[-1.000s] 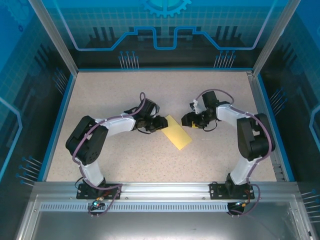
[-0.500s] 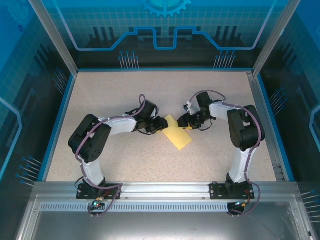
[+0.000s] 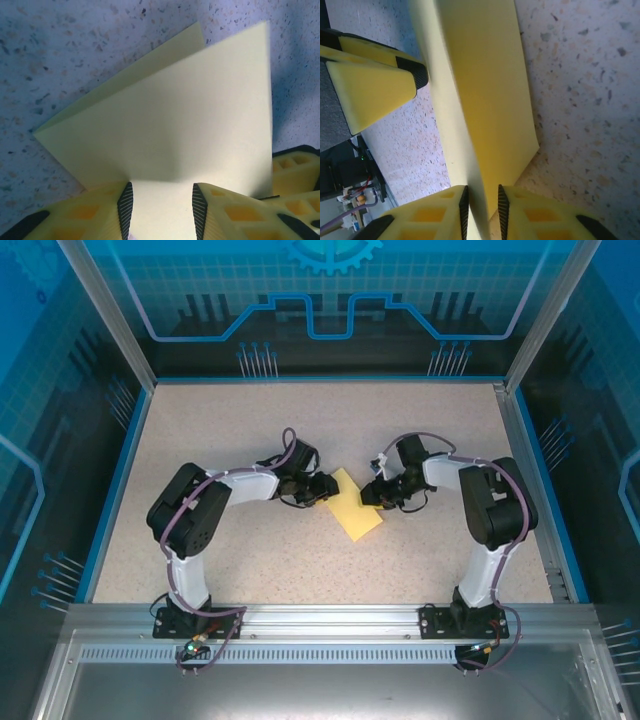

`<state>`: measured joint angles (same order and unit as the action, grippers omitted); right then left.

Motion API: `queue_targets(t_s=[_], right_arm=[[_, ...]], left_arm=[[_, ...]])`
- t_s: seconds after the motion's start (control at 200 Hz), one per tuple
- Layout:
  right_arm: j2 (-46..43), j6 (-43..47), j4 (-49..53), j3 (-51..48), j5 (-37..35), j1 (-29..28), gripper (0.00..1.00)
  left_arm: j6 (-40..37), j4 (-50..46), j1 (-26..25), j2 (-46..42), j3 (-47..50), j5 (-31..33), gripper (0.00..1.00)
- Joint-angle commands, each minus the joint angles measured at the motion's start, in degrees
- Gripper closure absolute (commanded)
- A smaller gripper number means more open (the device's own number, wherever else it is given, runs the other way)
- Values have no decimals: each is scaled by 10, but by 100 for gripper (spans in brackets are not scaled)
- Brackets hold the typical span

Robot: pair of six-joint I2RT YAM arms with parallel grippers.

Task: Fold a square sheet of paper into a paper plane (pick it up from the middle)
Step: Rotate the paper at the center of the table, then third fold the triangle at the center of the table.

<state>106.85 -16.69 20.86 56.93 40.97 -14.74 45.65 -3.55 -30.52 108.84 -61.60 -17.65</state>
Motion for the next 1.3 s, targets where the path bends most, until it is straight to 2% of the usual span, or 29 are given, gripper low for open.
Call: queue_targets(t_s=[0.0,0.1,0.255,0.425,0.59,0.735,0.925,1.04,1.14,1.295], right_arm=[[-24,-54,-43,-31,5,-5,81],[-46,-104,-84,-61,-4,-10,87],[-97,-196,-152,-126,-39,-29,91],[-134,-328,-225,-189,-106,-68,91],[-166,-483,-303,-254,-205,-126,88],[-176,-540,-297,-251,-279,-176,87],[-183,-541,-286,-247,-281,-194,69],[-192,-472,-267,-239,-255,-182,54],[-179,-380,-231,-205,-184,-159,52],[-148,-289,-178,-160,-118,-124,52]], left_arm=[[-26,-26,3,10,-25,-11,60],[-34,-37,4,12,-38,-10,60],[-42,-46,3,-1,-45,-12,59],[-52,-57,3,-31,-30,-4,58],[-47,-56,3,-59,-3,11,57],[-38,-50,3,-71,15,25,56],[-46,-48,4,-73,16,14,56],[-50,-49,3,-68,13,7,57],[-57,-52,2,-69,15,3,57],[-73,-58,-4,-84,27,12,57]])
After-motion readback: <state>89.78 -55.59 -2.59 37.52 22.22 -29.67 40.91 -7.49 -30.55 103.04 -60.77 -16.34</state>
